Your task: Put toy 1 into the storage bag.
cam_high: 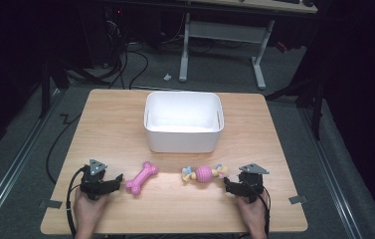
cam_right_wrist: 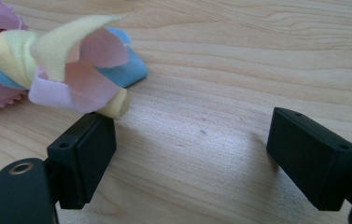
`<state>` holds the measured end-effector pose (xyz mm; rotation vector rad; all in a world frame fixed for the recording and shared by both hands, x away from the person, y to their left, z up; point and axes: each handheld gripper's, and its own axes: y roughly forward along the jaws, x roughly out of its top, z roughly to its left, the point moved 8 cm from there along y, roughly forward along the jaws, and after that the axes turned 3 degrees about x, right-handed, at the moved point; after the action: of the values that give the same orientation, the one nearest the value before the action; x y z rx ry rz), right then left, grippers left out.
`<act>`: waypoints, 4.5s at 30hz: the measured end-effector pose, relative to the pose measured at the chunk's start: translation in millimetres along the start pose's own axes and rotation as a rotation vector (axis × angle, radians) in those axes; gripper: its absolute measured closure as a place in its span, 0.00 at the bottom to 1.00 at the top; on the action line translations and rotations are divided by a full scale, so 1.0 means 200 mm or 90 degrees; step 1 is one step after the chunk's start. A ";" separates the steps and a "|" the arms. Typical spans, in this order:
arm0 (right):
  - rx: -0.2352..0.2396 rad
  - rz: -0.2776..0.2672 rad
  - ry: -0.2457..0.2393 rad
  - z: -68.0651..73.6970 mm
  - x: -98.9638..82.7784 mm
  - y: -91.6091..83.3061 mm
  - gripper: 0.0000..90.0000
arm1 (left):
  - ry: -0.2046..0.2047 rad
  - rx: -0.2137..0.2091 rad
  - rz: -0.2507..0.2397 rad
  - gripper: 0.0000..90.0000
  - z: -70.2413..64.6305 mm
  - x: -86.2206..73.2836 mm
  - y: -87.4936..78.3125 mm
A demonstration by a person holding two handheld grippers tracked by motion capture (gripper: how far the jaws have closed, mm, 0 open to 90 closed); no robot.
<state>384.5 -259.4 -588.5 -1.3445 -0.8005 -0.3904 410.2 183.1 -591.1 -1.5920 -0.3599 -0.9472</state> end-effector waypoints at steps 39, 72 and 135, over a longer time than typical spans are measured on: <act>0.006 -0.005 -0.009 0.01 0.00 0.00 0.23 | -0.011 -0.014 -0.005 0.22 0.01 0.01 0.00; 0.007 -0.005 -0.009 0.01 0.00 -0.01 0.24 | -0.014 -0.073 -0.039 0.26 -0.04 0.06 -0.21; 0.014 -0.006 -0.017 0.02 0.00 -0.01 0.24 | 0.152 -0.134 0.180 0.33 -0.42 0.29 -0.02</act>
<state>382.7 -255.6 -587.5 -1.3287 -0.8311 -0.3702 411.9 90.7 -546.1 -1.6435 0.1337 -0.9633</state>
